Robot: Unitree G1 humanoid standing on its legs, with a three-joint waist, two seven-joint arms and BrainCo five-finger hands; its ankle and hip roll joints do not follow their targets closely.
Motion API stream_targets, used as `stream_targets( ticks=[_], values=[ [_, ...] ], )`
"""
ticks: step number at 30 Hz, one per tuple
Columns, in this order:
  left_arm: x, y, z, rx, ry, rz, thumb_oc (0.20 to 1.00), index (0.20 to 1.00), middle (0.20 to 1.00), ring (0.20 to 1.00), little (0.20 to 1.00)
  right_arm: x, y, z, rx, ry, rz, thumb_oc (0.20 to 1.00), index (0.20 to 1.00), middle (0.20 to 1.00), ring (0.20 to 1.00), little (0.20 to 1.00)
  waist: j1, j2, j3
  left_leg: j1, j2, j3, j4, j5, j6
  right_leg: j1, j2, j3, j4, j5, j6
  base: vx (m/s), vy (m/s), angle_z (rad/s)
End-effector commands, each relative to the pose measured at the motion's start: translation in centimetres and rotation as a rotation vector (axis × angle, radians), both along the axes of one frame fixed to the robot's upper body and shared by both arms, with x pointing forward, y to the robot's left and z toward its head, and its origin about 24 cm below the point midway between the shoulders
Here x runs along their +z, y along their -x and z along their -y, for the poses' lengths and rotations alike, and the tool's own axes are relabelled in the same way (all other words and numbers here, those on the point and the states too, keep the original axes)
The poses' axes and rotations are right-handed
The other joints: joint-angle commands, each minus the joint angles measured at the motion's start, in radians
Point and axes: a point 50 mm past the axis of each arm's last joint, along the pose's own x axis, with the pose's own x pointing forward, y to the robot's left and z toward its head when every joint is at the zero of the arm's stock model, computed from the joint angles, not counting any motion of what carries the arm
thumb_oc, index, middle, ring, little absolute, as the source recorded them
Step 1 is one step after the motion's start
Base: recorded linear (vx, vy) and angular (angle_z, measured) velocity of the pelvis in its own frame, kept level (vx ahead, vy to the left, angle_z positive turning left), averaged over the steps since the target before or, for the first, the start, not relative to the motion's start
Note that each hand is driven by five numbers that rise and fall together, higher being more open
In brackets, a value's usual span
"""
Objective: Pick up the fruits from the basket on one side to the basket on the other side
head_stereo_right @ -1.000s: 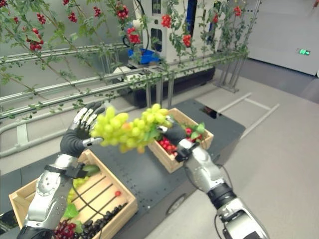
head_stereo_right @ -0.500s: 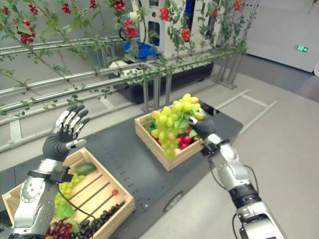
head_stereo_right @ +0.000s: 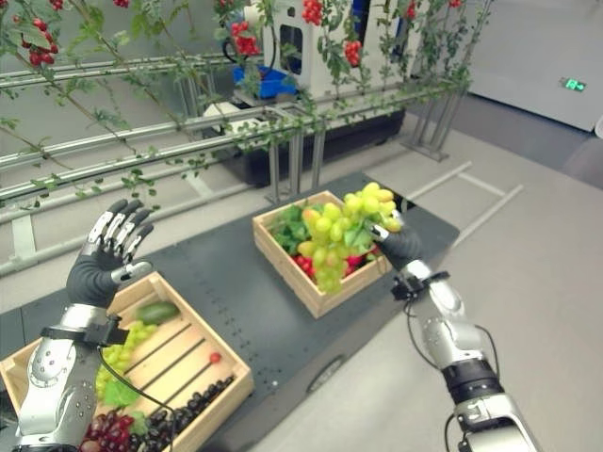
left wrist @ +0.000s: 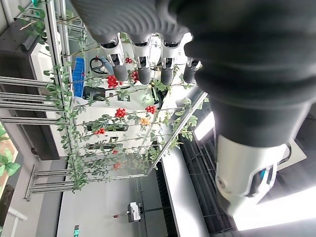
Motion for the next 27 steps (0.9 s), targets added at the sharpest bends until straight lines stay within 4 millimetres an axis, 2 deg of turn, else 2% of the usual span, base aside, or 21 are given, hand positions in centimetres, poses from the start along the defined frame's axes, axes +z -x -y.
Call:
stream_targets(
  ticks=[1,2,3,4,7,8,10,12,13,14,15,16,19,20,21,23,24,25,27],
  values=[
    [0.5,0.1,-1.1,0.038,-0.016,0.042,1.000,1.000,1.000,1.000,1.000,5.2,0.0,1.5,-0.051,-0.010,0.250,0.200,0.200,0.200,0.200,0.200,-0.020,-0.015,-0.037,-0.016,-0.081,0.017,0.169,-0.155,0.043,0.030,-0.005,-0.007,0.022,-0.083,0.029,-0.02,0.014,-0.10],
    [0.1,0.1,-1.3,0.054,-0.018,0.028,1.000,1.000,1.000,1.000,1.000,5.2,0.1,1.7,-0.067,-0.015,0.250,0.200,0.200,0.200,0.200,0.200,-0.014,-0.019,-0.018,-0.029,-0.088,-0.017,0.253,-0.198,0.039,0.038,-0.008,0.021,0.022,-0.083,0.025,-0.02,0.013,-0.12],
    [0.2,0.1,-1.3,0.053,-0.018,0.029,1.000,1.000,1.000,1.000,1.000,5.2,0.1,1.7,-0.068,-0.015,0.251,0.200,0.200,0.200,0.200,0.200,-0.015,-0.021,-0.018,-0.034,-0.090,-0.018,0.255,-0.195,0.041,0.035,-0.011,0.020,0.022,-0.080,0.025,-0.05,0.069,-0.34],
    [0.1,0.3,-1.5,0.068,-0.016,0.029,1.000,1.000,1.000,1.000,1.000,5.5,0.1,1.7,-0.068,0.022,0.262,0.200,0.200,0.200,0.200,0.200,0.003,-0.023,-0.003,-0.051,-0.114,-0.092,0.323,-0.214,0.040,0.037,-0.016,0.053,0.025,-0.084,0.023,-0.04,0.062,-0.49],
    [0.0,0.0,-1.6,0.088,0.003,0.037,1.000,1.000,1.000,1.000,1.000,5.6,0.1,2.1,-0.092,0.019,0.258,0.200,0.200,0.200,0.200,0.200,-0.008,-0.017,0.015,-0.034,-0.135,-0.122,0.301,-0.236,0.050,0.031,-0.039,0.066,0.049,-0.081,0.031,-0.12,0.171,-0.68],
    [-0.2,-0.3,-1.5,0.101,0.018,0.035,1.000,1.000,1.000,1.000,1.000,5.7,0.4,2.6,-0.113,0.031,0.264,0.200,0.200,0.200,0.200,0.200,-0.037,-0.009,0.023,-0.033,-0.151,-0.110,0.299,-0.244,0.069,0.007,-0.073,0.069,0.077,-0.061,0.043,-0.16,0.218,-0.09],
    [-0.4,-0.3,-1.4,0.113,0.040,0.038,1.000,1.000,1.000,1.000,1.000,5.6,0.8,3.0,-0.139,0.024,0.270,0.200,0.200,0.200,0.200,0.200,-0.053,0.000,0.021,-0.038,-0.181,-0.090,0.294,-0.251,0.087,-0.027,-0.115,0.079,0.101,-0.046,0.063,-0.17,0.273,-0.07],
    [-0.5,-0.4,-1.2,0.120,0.047,0.039,1.000,1.000,1.000,1.000,1.000,5.7,1.1,3.0,-0.149,0.037,0.280,0.200,0.200,0.200,0.200,0.200,-0.062,0.009,0.026,-0.030,-0.205,-0.066,0.268,-0.245,0.098,-0.071,-0.172,0.085,0.107,0.000,0.090,-0.18,0.237,-0.39],
    [-0.4,-0.4,-1.3,0.131,0.041,0.046,1.000,1.000,1.000,1.000,1.000,5.8,1.0,3.0,-0.167,0.025,0.288,0.200,0.200,0.200,0.200,0.200,-0.066,0.016,0.031,-0.028,-0.211,-0.048,0.256,-0.245,0.096,-0.089,-0.220,0.065,0.099,0.044,0.106,-0.26,0.186,-0.51],
    [-0.3,-0.2,-1.4,0.139,0.035,0.051,1.000,1.000,1.000,1.000,1.000,5.8,1.0,2.8,-0.174,0.024,0.289,0.200,0.200,0.200,0.200,0.200,-0.058,0.023,0.040,-0.036,-0.205,-0.024,0.254,-0.239,0.095,-0.106,-0.261,0.028,0.094,0.060,0.107,-0.31,0.158,-0.85],
    [-0.2,-0.1,-1.7,0.159,0.023,0.051,1.000,1.000,1.000,1.000,1.000,6.0,0.9,2.5,-0.183,0.032,0.300,0.200,0.200,0.200,0.200,0.200,-0.033,0.036,0.047,-0.047,-0.189,0.024,0.262,-0.238,0.092,-0.108,-0.281,-0.059,0.112,0.039,0.094,-0.23,0.144,-1.06],
    [-0.1,0.0,-1.8,0.167,0.020,0.054,1.000,1.000,1.000,1.000,1.000,6.1,1.0,2.3,-0.177,0.027,0.299,0.200,0.200,0.200,0.200,0.200,-0.022,0.046,0.046,-0.035,-0.177,0.033,0.256,-0.255,0.084,-0.099,-0.267,-0.086,0.145,0.004,0.097,-0.19,0.176,-1.26],
    [0.3,0.4,-2.7,0.204,0.001,0.061,1.000,1.000,1.000,1.000,1.000,6.0,0.8,2.2,-0.185,0.027,0.293,0.200,0.200,0.200,0.200,0.200,0.021,0.037,0.056,-0.015,-0.173,0.135,0.218,-0.220,0.098,-0.061,-0.234,-0.252,0.295,-0.048,0.096,-0.17,0.102,-1.21],
    [0.3,0.6,-2.9,0.215,0.011,0.063,1.000,1.000,1.000,1.000,1.000,6.0,0.8,2.0,-0.176,0.020,0.294,0.200,0.200,0.200,0.200,0.200,0.026,0.033,0.059,-0.007,-0.170,0.159,0.210,-0.213,0.103,-0.047,-0.212,-0.267,0.320,-0.064,0.098,-0.10,0.005,-1.03],
    [0.3,0.6,-3.0,0.215,0.011,0.063,1.000,1.000,1.000,1.000,1.000,6.0,0.8,2.0,-0.175,0.019,0.294,0.200,0.200,0.200,0.200,0.200,0.028,0.033,0.061,-0.003,-0.170,0.161,0.208,-0.214,0.103,-0.046,-0.211,-0.264,0.322,-0.066,0.098,-0.09,-0.011,-1.00],
    [0.1,0.9,-3.4,0.250,0.026,0.062,1.000,1.000,1.000,1.000,1.000,5.9,0.8,1.9,-0.166,0.038,0.291,0.200,0.200,0.200,0.200,0.200,0.044,0.035,0.055,0.005,-0.156,0.228,0.191,-0.193,0.111,-0.015,-0.132,-0.290,0.357,-0.137,0.075,-0.12,-0.072,-0.65],
    [0.0,1.0,-3.5,0.258,0.027,0.061,1.000,1.000,1.000,1.000,1.000,5.9,1.0,2.0,-0.163,0.032,0.291,0.200,0.200,0.200,0.200,0.200,0.054,0.037,0.052,0.004,-0.148,0.252,0.188,-0.186,0.106,-0.002,-0.106,-0.296,0.341,-0.164,0.058,-0.10,-0.098,-0.66],
    [0.0,1.0,-3.5,0.258,0.027,0.061,1.000,1.000,1.000,1.000,1.000,5.8,1.0,2.1,-0.163,0.031,0.290,0.200,0.200,0.200,0.200,0.200,0.057,0.037,0.052,0.005,-0.146,0.255,0.188,-0.186,0.104,-0.001,-0.103,-0.294,0.337,-0.165,0.055,-0.08,-0.090,-1.11],
    [0.2,1.4,-3.8,0.269,0.021,0.070,1.000,1.000,1.000,1.000,1.000,6.1,1.3,2.8,-0.177,0.052,0.302,0.200,0.200,0.200,0.200,0.200,0.071,0.035,0.035,-0.008,-0.126,0.296,0.185,-0.170,0.087,0.032,-0.071,-0.318,0.232,-0.186,0.036,-0.10,-0.166,-0.78]
  ],
)
